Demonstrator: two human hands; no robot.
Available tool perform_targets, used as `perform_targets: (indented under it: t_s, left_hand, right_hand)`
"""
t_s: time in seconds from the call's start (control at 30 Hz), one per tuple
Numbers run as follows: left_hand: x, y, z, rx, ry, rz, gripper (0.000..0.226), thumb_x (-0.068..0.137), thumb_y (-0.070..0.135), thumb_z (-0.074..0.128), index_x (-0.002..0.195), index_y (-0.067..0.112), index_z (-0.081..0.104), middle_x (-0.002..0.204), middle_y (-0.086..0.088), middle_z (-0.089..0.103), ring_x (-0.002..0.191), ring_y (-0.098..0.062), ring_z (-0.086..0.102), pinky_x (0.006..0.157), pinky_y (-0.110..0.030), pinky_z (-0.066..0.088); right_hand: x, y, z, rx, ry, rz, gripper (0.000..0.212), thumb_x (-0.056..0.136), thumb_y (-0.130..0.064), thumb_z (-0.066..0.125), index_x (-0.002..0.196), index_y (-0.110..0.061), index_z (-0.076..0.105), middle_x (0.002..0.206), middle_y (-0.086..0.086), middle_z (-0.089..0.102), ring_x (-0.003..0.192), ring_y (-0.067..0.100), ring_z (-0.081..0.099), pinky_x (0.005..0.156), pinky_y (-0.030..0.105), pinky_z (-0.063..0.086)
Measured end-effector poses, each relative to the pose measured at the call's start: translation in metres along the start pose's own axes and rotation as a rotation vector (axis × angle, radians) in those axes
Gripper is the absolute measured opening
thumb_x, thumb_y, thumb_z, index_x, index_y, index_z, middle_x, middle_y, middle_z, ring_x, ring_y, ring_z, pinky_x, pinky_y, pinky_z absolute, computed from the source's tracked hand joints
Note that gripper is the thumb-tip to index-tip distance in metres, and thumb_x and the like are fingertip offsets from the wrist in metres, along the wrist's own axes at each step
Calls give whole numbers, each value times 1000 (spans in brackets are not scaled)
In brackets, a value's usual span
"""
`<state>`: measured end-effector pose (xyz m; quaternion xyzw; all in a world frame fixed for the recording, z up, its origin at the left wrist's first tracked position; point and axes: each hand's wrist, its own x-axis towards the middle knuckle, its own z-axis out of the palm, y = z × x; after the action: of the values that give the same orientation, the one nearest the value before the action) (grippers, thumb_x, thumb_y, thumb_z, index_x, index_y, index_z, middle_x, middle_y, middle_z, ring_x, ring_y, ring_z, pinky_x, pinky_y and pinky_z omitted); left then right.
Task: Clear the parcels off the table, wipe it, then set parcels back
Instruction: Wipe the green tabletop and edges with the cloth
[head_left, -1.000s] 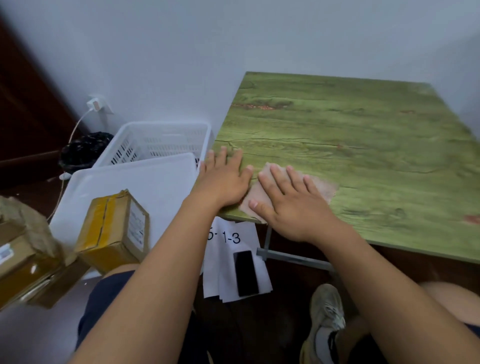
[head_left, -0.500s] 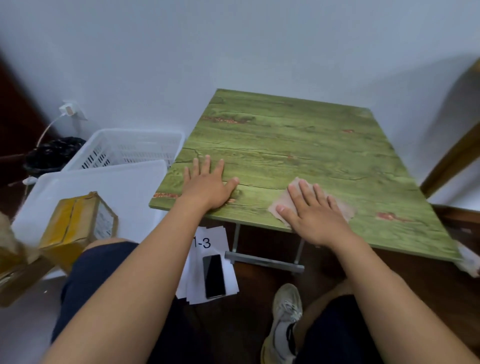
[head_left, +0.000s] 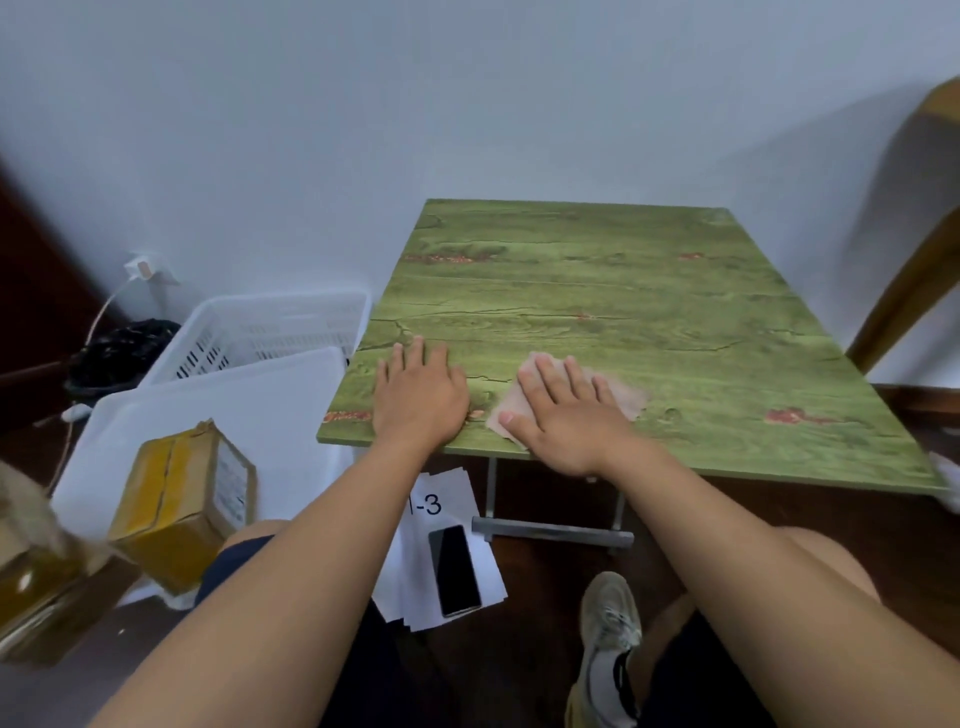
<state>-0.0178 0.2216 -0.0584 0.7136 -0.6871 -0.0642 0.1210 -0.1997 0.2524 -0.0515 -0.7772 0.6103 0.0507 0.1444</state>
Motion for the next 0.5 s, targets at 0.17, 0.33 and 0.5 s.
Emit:
perform_targets:
  t_s: [0.17,0.33,0.5]
  left_hand:
    - [1,-5,5,-78,128,45,48,101,30,25,139,14,49,152,-9,40,143,-28,29,119,-43,20]
    - [-2,0,0,-214,214,35,44,101,27,25,108,6,63,120,-12,64,116,-26,52,109,-41,33]
    - [-4,1,-2,-279,221,22,43,101,28,25,103,6,63,114,-11,64,110,-27,53,105,-44,36]
  right_hand:
    - [21,-30,1,-17,9,-73,72,98,-65,13,156,-29,-10,161,-3,-24,148,25,-24,120,49,-11]
    - [31,-38,0,-3,18,-94,71,97,-64,14,156,-31,-9,163,-5,-21,149,23,-23,120,47,-12]
    - [28,-31,-1,-3,25,-91,73,95,-69,16,156,-35,-7,162,-8,-20,149,20,-21,121,45,-10]
